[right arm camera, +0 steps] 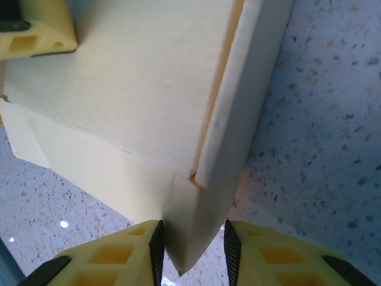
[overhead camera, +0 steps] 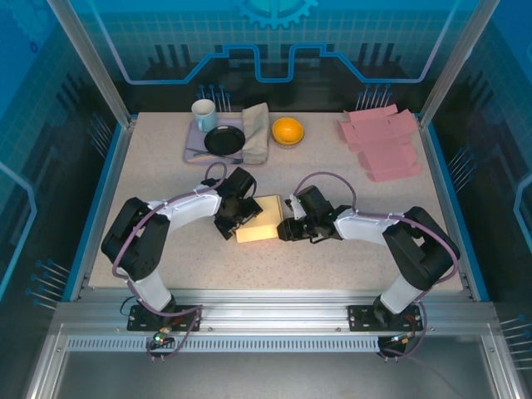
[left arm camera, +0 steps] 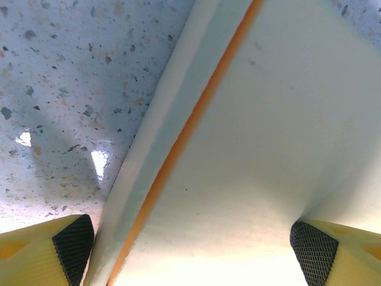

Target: Fold the paper box

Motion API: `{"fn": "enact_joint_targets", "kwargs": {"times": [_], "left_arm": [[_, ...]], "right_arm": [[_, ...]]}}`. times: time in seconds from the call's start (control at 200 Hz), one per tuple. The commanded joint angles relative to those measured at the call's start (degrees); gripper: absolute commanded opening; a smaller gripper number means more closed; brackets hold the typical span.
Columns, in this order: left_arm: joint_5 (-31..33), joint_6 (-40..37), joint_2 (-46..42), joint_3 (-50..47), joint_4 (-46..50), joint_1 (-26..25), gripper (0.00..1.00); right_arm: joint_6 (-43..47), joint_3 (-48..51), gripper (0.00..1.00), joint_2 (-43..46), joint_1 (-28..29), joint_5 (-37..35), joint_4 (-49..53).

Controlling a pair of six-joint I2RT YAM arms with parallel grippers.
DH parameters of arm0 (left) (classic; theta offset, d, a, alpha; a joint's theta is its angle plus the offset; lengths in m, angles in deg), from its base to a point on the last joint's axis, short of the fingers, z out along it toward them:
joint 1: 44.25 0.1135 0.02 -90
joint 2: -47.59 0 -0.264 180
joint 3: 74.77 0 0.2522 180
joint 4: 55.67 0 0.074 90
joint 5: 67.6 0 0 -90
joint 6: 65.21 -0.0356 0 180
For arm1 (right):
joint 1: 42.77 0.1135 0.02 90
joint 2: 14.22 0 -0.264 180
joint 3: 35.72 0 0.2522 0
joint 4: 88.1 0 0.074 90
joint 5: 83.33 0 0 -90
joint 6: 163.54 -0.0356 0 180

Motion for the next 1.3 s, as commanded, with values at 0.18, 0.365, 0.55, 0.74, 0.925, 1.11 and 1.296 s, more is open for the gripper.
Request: {"fn": "enact_joint_targets", "kwargs": {"times": [0.18,0.365,0.55,0.74,0.925,1.11,1.296], "left_arm": [[4.4,-0.1,5.1,-2.6,6.9,-0.3,0.91],[4.5,-0.2,4.9,-2.6,7.0,-0.3,0.91],[4.2,-0.1,4.9,-2.7,6.7,-0.2,0.91],[4.2,0.0,4.8,-2.7,6.7,-0.3,0.91],[4.3,0.0,4.8,-2.7,6.8,-0.3,0.91],[4.2,0.1,5.0,-2.6,6.7,-0.3,0.91],[4.2,0.0,5.0,-2.6,6.8,-0.3,0.91]], "right_arm": [[-0.4,-0.1,0.31,2.6,-0.9,1.8,3.2],[0.6,-0.1,0.3,1.7,-1.0,1.4,1.9],[3.0,0.7,0.29,0.9,-1.0,0.4,-1.1],[3.1,0.7,0.29,0.3,-1.0,1.2,-1.8],[2.9,0.1,0.29,0.8,-1.0,2.5,-0.6],[3.9,0.1,0.29,0.3,-1.1,2.1,-0.6],[5.0,1.3,0.29,-1.4,-1.2,2.3,-3.5]]}}
